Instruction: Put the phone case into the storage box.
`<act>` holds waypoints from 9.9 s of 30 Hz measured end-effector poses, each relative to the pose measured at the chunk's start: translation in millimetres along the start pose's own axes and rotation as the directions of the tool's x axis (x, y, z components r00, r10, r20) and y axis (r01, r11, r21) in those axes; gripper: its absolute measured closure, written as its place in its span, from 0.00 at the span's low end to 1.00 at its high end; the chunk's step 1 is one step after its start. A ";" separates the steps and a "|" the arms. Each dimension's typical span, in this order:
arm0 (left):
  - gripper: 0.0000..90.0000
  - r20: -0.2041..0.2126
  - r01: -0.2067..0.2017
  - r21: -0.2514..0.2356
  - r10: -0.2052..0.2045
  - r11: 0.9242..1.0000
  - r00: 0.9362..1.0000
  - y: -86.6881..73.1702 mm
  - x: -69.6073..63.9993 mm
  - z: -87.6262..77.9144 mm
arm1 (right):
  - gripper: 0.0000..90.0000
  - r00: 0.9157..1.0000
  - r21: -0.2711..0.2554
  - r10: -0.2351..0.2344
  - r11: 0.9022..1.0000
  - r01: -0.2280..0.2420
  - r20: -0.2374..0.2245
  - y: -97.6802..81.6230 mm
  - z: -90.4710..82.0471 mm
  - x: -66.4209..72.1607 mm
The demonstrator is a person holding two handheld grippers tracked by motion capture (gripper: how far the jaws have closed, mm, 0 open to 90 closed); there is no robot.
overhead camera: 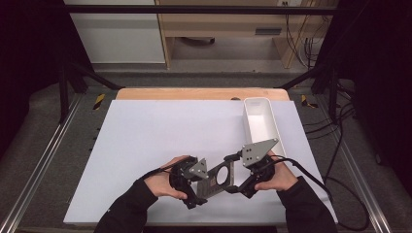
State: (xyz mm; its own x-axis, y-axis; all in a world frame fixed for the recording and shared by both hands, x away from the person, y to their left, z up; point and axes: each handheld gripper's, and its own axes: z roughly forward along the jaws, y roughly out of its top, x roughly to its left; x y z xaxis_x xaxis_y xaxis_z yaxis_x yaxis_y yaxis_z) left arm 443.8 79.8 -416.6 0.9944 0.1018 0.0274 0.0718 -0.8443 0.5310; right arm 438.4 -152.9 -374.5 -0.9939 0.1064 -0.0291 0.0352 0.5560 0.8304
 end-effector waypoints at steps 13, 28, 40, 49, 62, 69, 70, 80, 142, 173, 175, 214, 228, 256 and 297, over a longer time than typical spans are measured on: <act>0.00 0.028 -0.036 0.072 0.034 0.997 0.999 11.1 0.0 10.3 | 0.14 1.000 0.038 -0.023 0.999 0.024 -0.018 7.7 5.7 0.8; 0.12 0.032 -0.060 0.090 0.057 0.994 0.998 11.6 -2.2 16.0 | 0.14 0.999 0.040 -0.041 0.998 0.042 -0.028 10.5 8.4 2.1; 0.13 -0.002 -0.062 0.063 0.062 0.996 0.998 10.9 -1.9 13.9 | 0.13 0.999 0.024 -0.037 0.999 0.038 -0.010 10.4 7.0 1.4; 0.13 -0.006 -0.041 0.012 0.042 0.999 0.999 7.0 -0.2 10.1 | 0.03 1.000 0.002 -0.021 1.000 0.021 0.009 10.6 8.4 2.6; 0.13 -0.020 -0.005 -0.118 0.003 0.993 1.000 -4.7 -2.1 -0.2 | 0.00 0.999 -0.100 0.015 0.995 -0.010 0.046 14.9 -4.0 3.7; 0.13 -0.005 0.027 -0.194 -0.029 0.981 1.000 -12.6 -3.2 -2.3 | 0.00 0.998 -0.113 0.011 0.994 -0.005 0.054 14.1 -2.2 6.5; 0.13 -0.004 0.032 -0.205 -0.033 0.978 0.999 -13.9 -3.2 -2.3 | 0.00 0.999 -0.119 0.013 0.993 -0.007 0.051 14.0 -2.0 6.7; 0.13 0.015 0.097 -0.306 -0.097 0.947 0.995 -26.2 -3.2 -2.1 | 0.00 0.998 -0.142 0.038 0.989 -0.031 0.049 11.9 2.8 8.2; 0.13 0.100 0.086 -0.378 -0.052 0.922 0.994 -22.9 -5.9 3.8 | 0.04 0.999 -0.168 0.050 0.984 -0.051 -0.013 20.2 23.9 4.9; 0.13 0.118 0.054 -0.350 -0.013 0.935 0.993 -21.8 -8.7 7.8 | 0.12 0.996 -0.172 0.020 0.985 -0.035 -0.087 17.5 29.9 5.2; 0.13 0.115 0.052 -0.350 -0.012 0.935 0.993 -21.8 -8.7 7.7 | 0.12 0.996 -0.174 0.018 0.984 -0.032 -0.084 17.4 29.8 5.6; 0.05 0.032 0.100 -0.384 -0.095 0.918 0.995 -34.3 -6.9 -8.3 | 0.13 0.998 -0.178 0.057 0.982 -0.055 0.007 17.9 18.3 2.1; 0.01 -0.089 0.165 -0.460 -0.230 0.873 0.969 -56.0 -0.4 -27.6 | 0.13 0.987 -0.209 0.104 0.975 -0.078 0.119 14.1 -3.2 -2.5; 0.00 -0.273 0.258 -0.611 -0.505 0.748 0.819 -125.3 7.5 -65.9 | 0.13 0.938 -0.264 0.199 0.957 -0.124 0.282 16.3 -28.5 -7.4; 0.00 -0.352 0.286 -0.650 -0.613 0.704 0.707 -175.5 13.3 -77.4 | 0.13 0.808 -0.363 0.349 0.914 -0.182 0.475 26.9 -74.0 -30.8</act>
State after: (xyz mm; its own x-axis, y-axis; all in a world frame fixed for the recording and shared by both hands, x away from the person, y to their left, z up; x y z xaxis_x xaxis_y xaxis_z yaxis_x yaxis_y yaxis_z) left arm 438.4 270.1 -443.9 0.6318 0.7751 -0.0077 0.2847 -0.2228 0.9324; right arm 462.2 -202.2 -310.2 -0.7408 0.6717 0.0022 0.1747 0.1895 0.9662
